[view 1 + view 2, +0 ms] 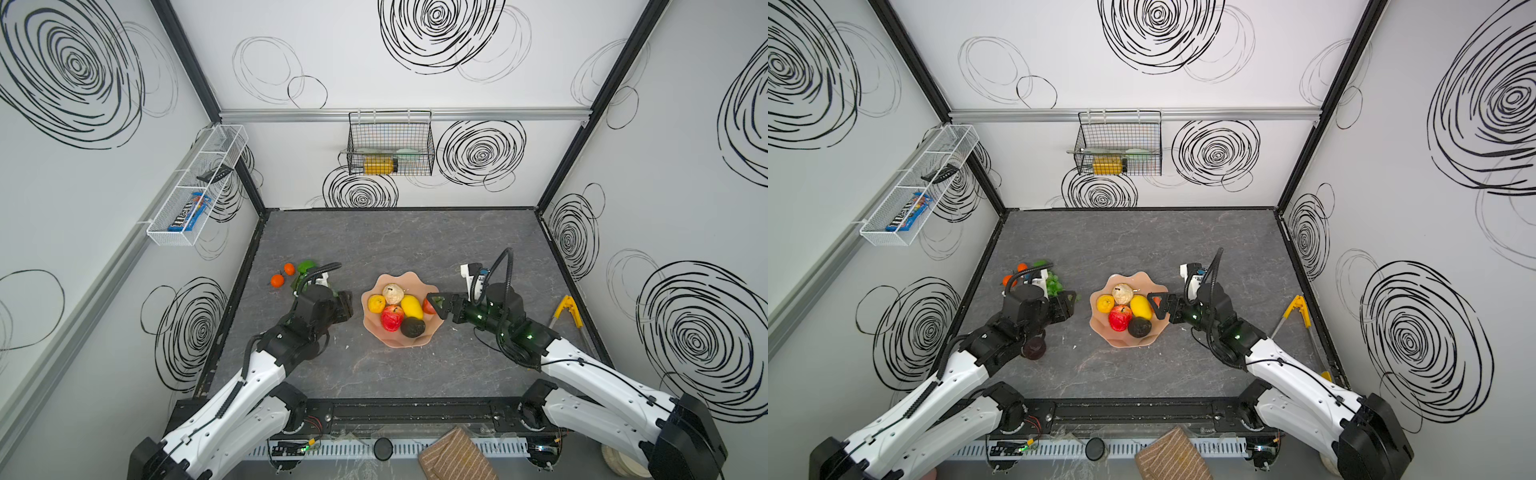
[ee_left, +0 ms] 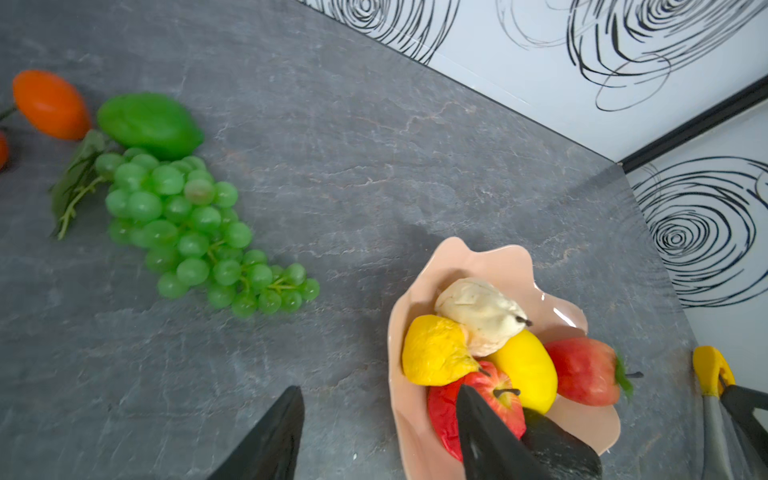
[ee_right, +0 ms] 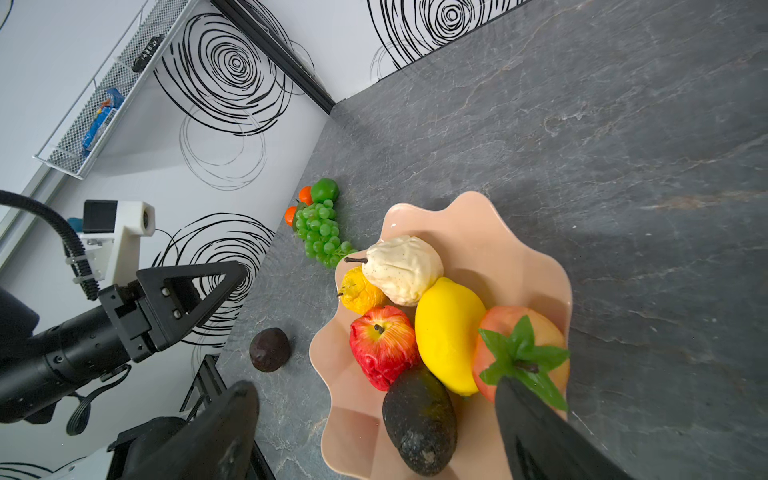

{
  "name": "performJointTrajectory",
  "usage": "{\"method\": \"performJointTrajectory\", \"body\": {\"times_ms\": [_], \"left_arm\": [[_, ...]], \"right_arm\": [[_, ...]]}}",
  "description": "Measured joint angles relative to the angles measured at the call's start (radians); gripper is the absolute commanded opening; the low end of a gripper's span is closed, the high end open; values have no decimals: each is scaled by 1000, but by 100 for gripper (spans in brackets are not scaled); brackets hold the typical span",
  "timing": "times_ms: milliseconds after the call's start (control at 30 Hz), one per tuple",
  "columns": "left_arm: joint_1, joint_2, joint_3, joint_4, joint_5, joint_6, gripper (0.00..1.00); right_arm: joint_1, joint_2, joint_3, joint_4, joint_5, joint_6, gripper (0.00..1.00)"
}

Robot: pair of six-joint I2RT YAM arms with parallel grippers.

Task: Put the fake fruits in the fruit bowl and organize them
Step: 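Move the left gripper to the dark mangosteen near the grapes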

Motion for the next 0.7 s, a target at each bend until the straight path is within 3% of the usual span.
{"method": "performJointTrajectory", "body": {"times_ms": [167,233,300,700], "left_arm": [[0,-37,-37,-114,-31,-113,70],[-2,-54,-50,-156,-46,-158,80],[-15,-77,-54,-209,-72,-212,84],[-150,-124,-24,-494,-218,-510,89]], "right_arm": [[-16,-18,-22,1,-1,-9,94],[-24,-29,-35,2,-5,-14,94],[-35,-37,-51,4,-13,-17,94],[-76,-50,-108,48,-69,-25,96]]}}
